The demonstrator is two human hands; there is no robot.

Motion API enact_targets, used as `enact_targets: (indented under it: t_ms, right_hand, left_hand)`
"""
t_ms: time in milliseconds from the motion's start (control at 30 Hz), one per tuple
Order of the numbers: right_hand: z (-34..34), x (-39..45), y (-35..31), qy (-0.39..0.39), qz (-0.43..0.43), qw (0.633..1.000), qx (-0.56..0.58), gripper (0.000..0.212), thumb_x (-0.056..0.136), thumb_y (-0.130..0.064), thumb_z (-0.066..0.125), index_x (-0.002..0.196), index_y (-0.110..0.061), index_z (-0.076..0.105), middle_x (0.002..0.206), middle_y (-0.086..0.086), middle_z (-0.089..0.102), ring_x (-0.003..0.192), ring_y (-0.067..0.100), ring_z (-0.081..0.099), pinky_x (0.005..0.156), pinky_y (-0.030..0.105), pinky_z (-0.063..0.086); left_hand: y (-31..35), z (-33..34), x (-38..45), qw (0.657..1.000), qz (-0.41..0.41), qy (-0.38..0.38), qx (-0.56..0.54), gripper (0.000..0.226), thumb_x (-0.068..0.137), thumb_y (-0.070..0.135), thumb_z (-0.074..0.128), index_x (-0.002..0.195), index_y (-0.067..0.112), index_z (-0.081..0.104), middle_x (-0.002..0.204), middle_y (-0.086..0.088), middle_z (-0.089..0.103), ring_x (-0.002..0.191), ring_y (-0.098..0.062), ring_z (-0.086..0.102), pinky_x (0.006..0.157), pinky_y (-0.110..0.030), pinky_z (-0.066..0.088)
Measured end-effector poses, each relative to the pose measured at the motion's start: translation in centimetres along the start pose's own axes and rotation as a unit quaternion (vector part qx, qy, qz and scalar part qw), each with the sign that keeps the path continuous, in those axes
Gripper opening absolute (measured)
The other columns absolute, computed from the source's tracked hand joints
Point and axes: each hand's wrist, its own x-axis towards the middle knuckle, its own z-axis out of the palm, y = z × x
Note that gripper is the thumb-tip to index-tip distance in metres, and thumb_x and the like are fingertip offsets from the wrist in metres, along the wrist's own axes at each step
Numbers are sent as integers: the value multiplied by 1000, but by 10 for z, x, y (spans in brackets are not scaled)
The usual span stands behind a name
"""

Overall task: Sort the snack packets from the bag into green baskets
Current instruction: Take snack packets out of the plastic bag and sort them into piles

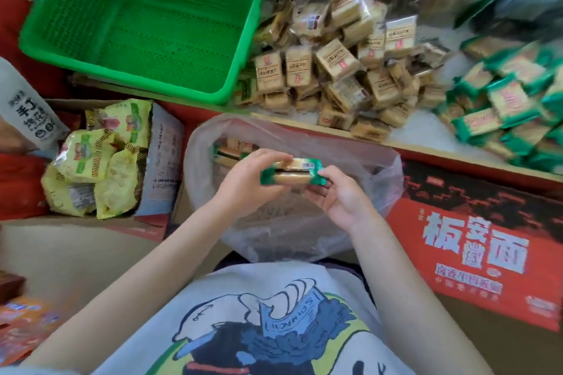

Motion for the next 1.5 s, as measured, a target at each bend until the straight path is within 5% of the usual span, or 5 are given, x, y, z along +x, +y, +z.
enact_targets:
  t_ms: [300, 533, 700, 1133, 1500]
  right_hand:
    - [-129, -85, -84, -7, -177, 978, -115, 40, 98, -51, 50, 114, -19, 67, 102, 6, 67, 86, 18, 64, 67, 30, 49]
    - [-212, -121, -147, -6, -255, 945, -204, 20, 99, -23, 63, 100, -3, 66, 70, 16, 47, 51, 18, 39, 50, 27, 29]
    - [-263, -101, -181, 113, -172, 954, -218, 29, 97, -23, 64, 111, 2, 62, 58, 4, 58, 46, 17, 41, 43, 26, 31]
    - [-272, -47, -267, 207, -235, 941, -130, 20, 100, -31, 60, 104, -11, 60, 86, 6, 70, 63, 15, 64, 57, 28, 55]
    - [-125, -13, -115, 5, -100, 950, -296, 7, 100, -20, 60, 96, -15, 60, 78, 4, 68, 56, 12, 60, 54, 25, 46]
  left_hand:
    - [156, 57, 81, 987, -116, -77, -78, 38, 79, 49, 79, 89, 14, 69, 74, -2, 71, 61, -19, 62, 58, -36, 50]
    - [259, 119, 137, 970, -161, -85, -159, 32, 89, 45, 71, 85, 13, 70, 55, 4, 56, 43, -8, 45, 40, -20, 35]
    - [274, 156, 171, 950, -221, -29, -216, 29, 99, 25, 59, 124, 12, 57, 86, -5, 65, 58, -15, 60, 47, -23, 44]
    - [256, 173, 162, 946, -246, -21, -210, 21, 102, 18, 50, 114, 8, 65, 88, -7, 68, 63, -15, 64, 63, -27, 47]
    - [122, 130, 80, 918, -324, 112, -197, 17, 97, 20, 54, 101, 21, 71, 95, -1, 70, 87, -22, 66, 84, -41, 57]
